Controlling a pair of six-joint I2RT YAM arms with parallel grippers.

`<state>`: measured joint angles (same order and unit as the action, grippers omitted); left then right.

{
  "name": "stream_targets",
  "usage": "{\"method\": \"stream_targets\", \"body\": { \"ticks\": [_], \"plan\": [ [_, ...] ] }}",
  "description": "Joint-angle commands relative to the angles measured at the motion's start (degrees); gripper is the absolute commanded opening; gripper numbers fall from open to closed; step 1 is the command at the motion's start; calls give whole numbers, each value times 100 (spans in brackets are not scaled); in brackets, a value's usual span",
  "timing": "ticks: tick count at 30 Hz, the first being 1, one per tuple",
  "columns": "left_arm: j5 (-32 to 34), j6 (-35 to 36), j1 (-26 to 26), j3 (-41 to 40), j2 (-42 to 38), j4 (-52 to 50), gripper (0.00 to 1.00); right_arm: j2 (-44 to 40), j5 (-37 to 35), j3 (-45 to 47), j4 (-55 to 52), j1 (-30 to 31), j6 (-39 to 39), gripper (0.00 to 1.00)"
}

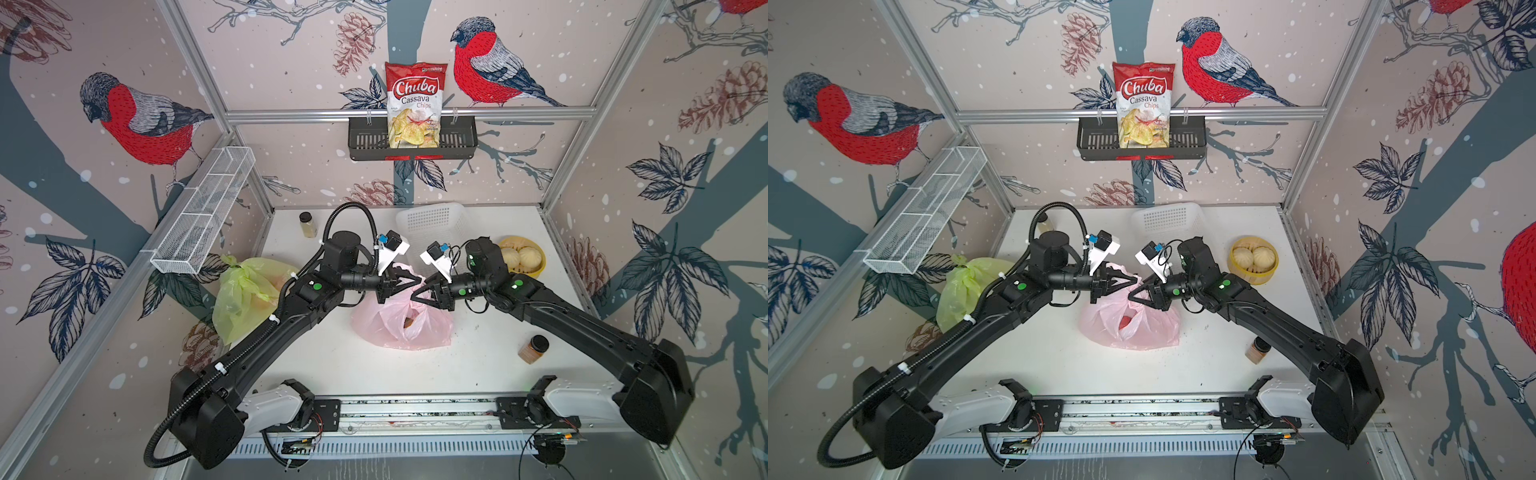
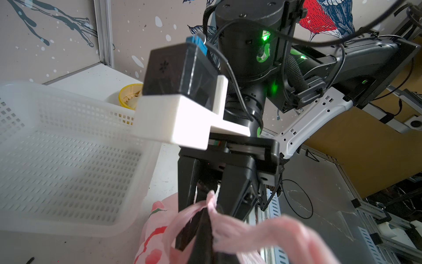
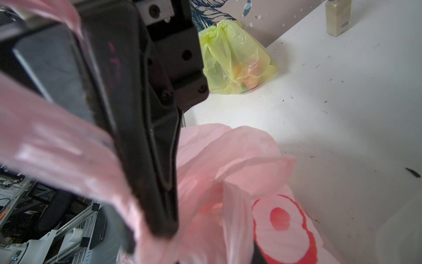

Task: Place the peach into a plastic bag & tie a knot
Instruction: Cross the plastic bag at the center of the board.

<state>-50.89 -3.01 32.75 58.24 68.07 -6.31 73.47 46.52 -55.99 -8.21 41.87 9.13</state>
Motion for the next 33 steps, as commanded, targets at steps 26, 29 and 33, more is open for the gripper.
{"method": "stream_targets", "body": {
  "ticks": [26, 29, 33],
  "plan": [
    [827, -176, 459, -614, -263, 89, 4, -406, 679, -79, 86, -380, -51, 0],
    [792, -97, 453, -542, -270, -96, 0, -434, 622, -79, 14, -422, -67, 0],
    [776, -104, 490, -588, -298, -140, 12, -505, 665, -53, 16, -451, -55, 0]
  ]
}}
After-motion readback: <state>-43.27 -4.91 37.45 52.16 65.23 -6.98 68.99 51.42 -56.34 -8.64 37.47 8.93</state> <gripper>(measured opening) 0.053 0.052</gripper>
